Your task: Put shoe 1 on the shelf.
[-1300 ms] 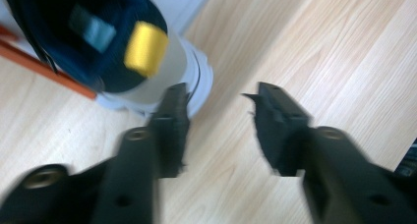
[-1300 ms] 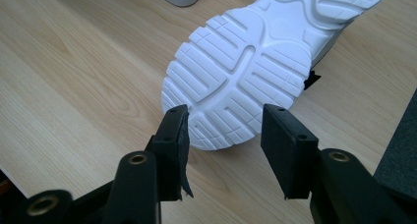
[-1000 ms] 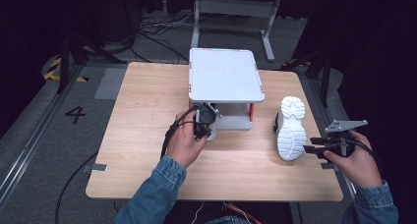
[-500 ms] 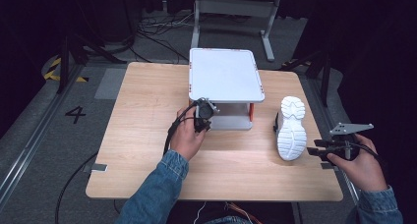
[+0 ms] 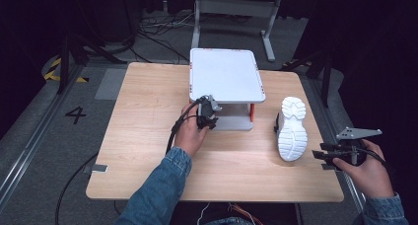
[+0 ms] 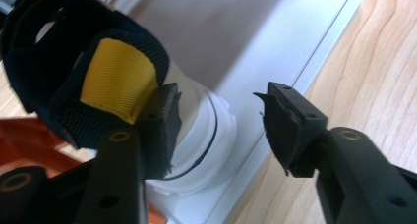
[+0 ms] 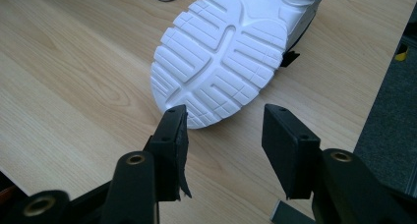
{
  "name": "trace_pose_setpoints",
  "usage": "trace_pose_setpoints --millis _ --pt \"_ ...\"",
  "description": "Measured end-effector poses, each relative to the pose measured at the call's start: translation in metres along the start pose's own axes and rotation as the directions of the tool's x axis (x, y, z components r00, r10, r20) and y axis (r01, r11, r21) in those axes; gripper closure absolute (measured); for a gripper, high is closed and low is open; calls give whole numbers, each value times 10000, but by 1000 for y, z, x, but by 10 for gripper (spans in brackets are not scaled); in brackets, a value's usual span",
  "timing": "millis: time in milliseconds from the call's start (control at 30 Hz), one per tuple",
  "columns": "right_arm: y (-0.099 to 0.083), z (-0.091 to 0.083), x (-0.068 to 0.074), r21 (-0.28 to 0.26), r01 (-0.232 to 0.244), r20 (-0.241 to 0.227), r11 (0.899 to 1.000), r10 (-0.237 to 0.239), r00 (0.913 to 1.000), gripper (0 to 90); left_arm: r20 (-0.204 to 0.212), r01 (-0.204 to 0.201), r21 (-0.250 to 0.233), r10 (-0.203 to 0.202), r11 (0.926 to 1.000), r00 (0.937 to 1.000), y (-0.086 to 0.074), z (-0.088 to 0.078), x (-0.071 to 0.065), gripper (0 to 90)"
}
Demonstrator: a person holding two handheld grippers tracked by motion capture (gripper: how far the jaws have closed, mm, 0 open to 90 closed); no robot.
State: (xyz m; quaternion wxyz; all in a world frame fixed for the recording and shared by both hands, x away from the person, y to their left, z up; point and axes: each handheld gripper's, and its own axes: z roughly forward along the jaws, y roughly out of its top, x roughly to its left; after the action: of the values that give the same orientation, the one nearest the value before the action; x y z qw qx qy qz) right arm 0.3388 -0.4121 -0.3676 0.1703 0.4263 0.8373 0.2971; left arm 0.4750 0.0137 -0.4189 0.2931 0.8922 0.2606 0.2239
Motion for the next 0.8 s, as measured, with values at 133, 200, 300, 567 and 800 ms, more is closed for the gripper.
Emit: trace_pose_setpoints --millis 133,200,300,567,800 --pt "1 1 0 -69 42 -7 10000 -42 10000 526 149 293 59 -294 9996 9995 1 -1 -2 377" --pt "3 2 -1 -75 79 -22 9999 -79 10000 525 216 352 176 -356 9992 9991 1 -8 -3 366" --pt "7 4 -1 -128 136 -59 9998 -136 9999 524 548 762 252 -774 9968 9955 1 -24 -3 360" --pt "20 13 1 -360 394 -249 9986 -403 9989 518 316 1995 797 -2025 9767 9788 -8 -87 9 320" --pt "25 17 3 -510 485 -256 9975 -499 9984 516 151 2739 1216 -2777 9540 9606 -21 -111 17 302"
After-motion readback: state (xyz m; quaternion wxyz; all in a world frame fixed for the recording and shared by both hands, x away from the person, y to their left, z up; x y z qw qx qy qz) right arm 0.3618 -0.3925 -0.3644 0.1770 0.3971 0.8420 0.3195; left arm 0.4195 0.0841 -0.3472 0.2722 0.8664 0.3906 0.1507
